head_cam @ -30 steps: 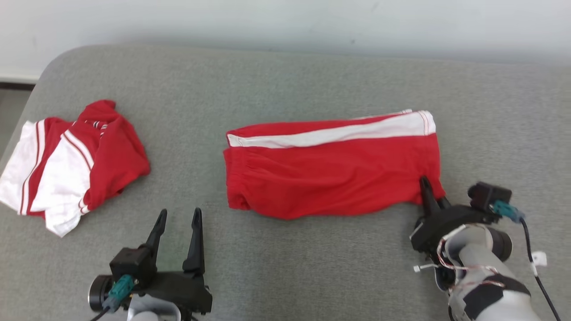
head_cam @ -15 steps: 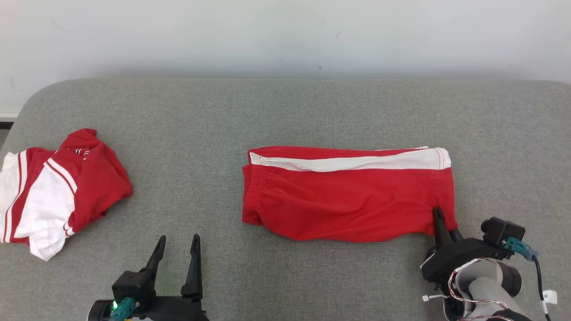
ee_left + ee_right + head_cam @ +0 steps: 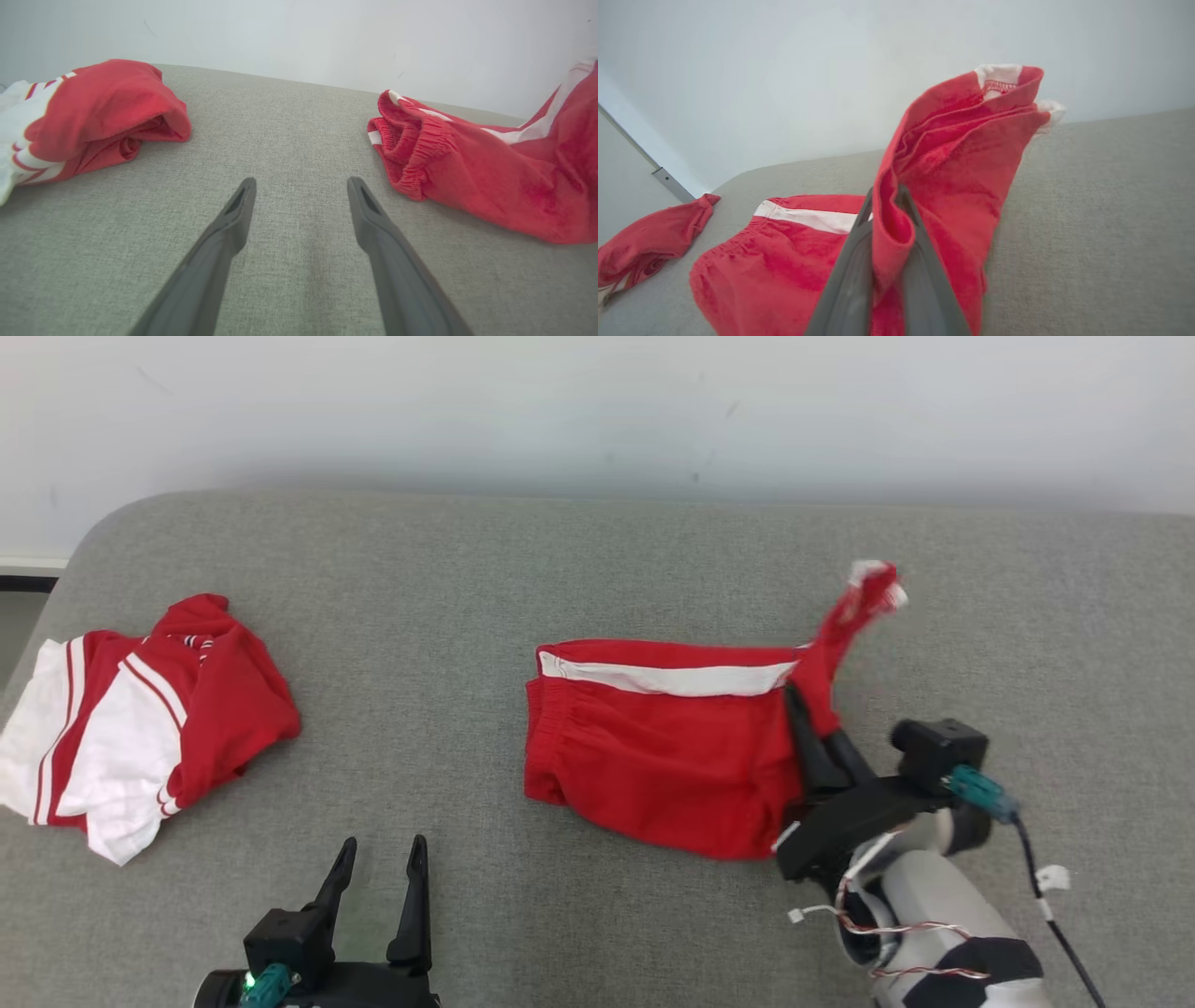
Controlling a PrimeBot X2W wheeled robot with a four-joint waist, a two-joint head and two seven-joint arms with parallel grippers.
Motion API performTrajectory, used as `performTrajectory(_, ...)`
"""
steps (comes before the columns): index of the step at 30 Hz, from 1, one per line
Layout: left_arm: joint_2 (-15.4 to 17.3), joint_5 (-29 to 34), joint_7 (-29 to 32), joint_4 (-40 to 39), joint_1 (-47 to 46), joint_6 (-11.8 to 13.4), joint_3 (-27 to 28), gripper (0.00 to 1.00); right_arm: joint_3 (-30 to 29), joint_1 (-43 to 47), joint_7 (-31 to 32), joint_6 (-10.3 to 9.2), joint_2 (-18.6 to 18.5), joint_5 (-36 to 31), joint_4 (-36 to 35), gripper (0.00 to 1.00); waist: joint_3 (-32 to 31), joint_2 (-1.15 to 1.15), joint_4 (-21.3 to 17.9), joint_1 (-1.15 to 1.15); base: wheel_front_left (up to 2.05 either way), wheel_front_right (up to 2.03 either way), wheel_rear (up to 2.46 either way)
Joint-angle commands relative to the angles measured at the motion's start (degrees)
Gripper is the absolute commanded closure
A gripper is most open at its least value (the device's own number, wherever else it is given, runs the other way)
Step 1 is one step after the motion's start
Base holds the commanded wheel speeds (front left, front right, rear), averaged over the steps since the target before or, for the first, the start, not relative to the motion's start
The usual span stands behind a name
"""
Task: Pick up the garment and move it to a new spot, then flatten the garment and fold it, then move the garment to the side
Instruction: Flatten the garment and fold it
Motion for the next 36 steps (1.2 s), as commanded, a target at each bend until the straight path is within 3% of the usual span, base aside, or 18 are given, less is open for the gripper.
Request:
performTrajectory(1, 0.0, -0.7, -0.2, 0.2, 1.0, 0.2, -0.1, 0.00, 2.1, -0.8, 0.1, -0.14, 0.8, 0.0, -0.7, 1.00, -0.2, 0.00, 0.7, 0.00, 0.00, 0.00, 0.00)
performTrajectory(11, 0.0, -1.4, -0.2, 0.2, 0.7, 0.5, -1.0, 0.00, 16.1, -3.3, 2.4, -0.14, 3.4, 2.7, -1.0, 1.00, 0.1, 0.00, 3.5, 0.00, 0.00, 0.00, 0.00)
performTrajectory(18, 0.0, -1.0, -0.2, 0.1, 0.3, 0.9, -1.2, 0.00, 21.8, -3.9, 1.7, -0.14, 3.8, 4.1, 2.1, 1.00, 0.2, 0.00, 4.0, 0.00, 0.00, 0.00, 0.00)
performTrajectory(19, 0.0, -1.0, -0.2, 0.1, 0.2, 0.9, -1.3, 0.00, 22.7, -3.9, 1.5, -0.14, 3.8, 5.0, 2.1, 0.88, 0.2, 0.00, 4.0, 0.00, 0.00, 0.00, 0.00)
performTrajectory(20, 0.0, -0.9, -0.2, 0.1, 0.2, 1.0, -1.4, 0.00, 23.6, -3.8, 1.4, -0.14, 3.9, 5.8, 2.0, 0.38, 0.2, 0.00, 4.0, 0.00, 0.00, 0.00, 0.00)
performTrajectory(21, 0.0, -0.9, -0.2, 0.1, 0.1, 1.0, -1.3, 0.00, 24.4, -3.8, 1.2, -0.14, 3.9, 6.8, 1.8, 0.00, 0.2, 0.00, 4.0, 0.00, 0.00, 0.00, 0.00)
performTrajectory(27, 0.0, -0.5, -0.2, 0.1, 0.3, 1.2, -0.8, 0.00, 26.1, -4.0, 0.3, -0.14, 3.8, 11.0, 2.2, 0.00, -0.3, 0.00, 2.4, 0.00, 0.00, 0.00, 0.00)
performTrajectory(31, 0.0, 0.6, -0.2, -0.6, 0.9, 1.4, 0.2, 0.00, 19.6, -3.9, -0.1, -0.14, 3.4, 7.1, 5.5, 0.00, -1.0, 0.00, 0.2, 0.00, 0.00, 0.00, 0.00)
performTrajectory(36, 0.0, 2.4, -0.2, -1.8, 1.3, 1.6, 1.6, 0.00, 7.1, 0.7, 0.0, -0.14, 1.3, -3.3, 1.5, 0.00, -1.1, 0.00, -2.2, 0.00, 0.00, 0.00, 0.00)
